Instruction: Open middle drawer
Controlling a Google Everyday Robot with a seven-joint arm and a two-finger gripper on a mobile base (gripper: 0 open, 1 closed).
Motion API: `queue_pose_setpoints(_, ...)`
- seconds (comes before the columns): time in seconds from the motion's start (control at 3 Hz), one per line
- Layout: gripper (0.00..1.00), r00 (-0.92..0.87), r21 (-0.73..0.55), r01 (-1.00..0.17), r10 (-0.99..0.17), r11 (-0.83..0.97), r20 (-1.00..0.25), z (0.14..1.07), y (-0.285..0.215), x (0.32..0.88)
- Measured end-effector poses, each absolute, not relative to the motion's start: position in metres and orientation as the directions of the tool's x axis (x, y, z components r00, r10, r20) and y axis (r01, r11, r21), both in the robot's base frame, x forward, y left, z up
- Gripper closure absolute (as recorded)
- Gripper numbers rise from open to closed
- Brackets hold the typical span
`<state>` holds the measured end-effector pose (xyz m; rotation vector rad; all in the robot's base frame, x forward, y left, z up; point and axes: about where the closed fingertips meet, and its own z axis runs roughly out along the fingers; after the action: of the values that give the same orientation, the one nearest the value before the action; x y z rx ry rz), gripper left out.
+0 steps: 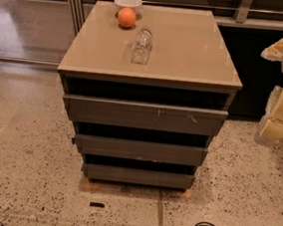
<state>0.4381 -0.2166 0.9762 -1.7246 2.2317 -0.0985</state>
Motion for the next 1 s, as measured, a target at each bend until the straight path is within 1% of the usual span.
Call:
queue_pose_setpoints(0.67,0.0,-0.228,-0.25,-0.928,-0.953,0.275,-0.201,0.965,-0.212,0.436)
queue_pose_setpoints(1.0,0.0,-0.262,-0.228,-0.921,-0.935,0.317,-0.24,0.929,-0.198,0.427)
